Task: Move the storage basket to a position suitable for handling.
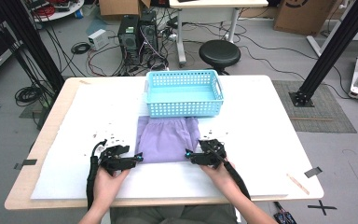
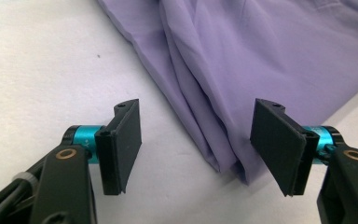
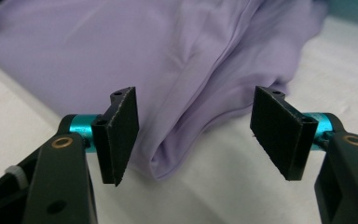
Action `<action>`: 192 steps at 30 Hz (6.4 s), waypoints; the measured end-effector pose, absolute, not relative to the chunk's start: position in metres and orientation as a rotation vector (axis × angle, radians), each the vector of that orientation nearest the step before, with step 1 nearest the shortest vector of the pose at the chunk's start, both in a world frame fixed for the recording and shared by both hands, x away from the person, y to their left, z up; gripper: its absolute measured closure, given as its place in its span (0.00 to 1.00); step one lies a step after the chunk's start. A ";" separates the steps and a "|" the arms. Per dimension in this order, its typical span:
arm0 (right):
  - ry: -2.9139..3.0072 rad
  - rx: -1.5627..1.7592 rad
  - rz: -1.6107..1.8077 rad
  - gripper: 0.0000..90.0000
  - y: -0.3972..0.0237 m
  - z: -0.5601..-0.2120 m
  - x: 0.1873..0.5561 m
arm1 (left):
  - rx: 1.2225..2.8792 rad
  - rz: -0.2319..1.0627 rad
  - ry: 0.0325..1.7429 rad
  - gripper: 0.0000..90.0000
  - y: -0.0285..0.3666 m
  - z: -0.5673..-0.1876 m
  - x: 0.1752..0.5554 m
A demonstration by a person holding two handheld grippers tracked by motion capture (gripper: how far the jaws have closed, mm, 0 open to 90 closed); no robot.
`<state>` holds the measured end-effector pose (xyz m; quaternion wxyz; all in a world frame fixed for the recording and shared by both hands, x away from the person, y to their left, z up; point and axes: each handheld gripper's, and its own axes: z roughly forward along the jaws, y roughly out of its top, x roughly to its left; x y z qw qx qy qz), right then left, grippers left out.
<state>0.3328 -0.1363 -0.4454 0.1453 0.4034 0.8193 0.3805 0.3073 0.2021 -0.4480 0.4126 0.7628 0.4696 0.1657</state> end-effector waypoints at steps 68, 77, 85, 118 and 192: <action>2.380 1.249 1.163 0.96 -0.229 -0.451 0.232 | 2.103 0.036 0.794 0.92 0.108 -0.449 0.261; 2.407 1.216 1.170 0.96 -0.223 -0.451 0.225 | 2.104 0.037 0.798 0.92 0.118 -0.448 0.247; 2.413 1.208 1.173 0.96 -0.220 -0.452 0.222 | 2.105 0.041 0.799 0.92 0.121 -0.449 0.243; 2.059 1.024 1.297 0.38 -0.264 -0.397 0.344 | 1.812 0.442 0.841 0.34 0.178 -0.400 0.360; 2.210 1.034 1.111 0.43 -0.240 -0.421 0.448 | 1.940 0.421 0.872 0.34 0.153 -0.432 0.443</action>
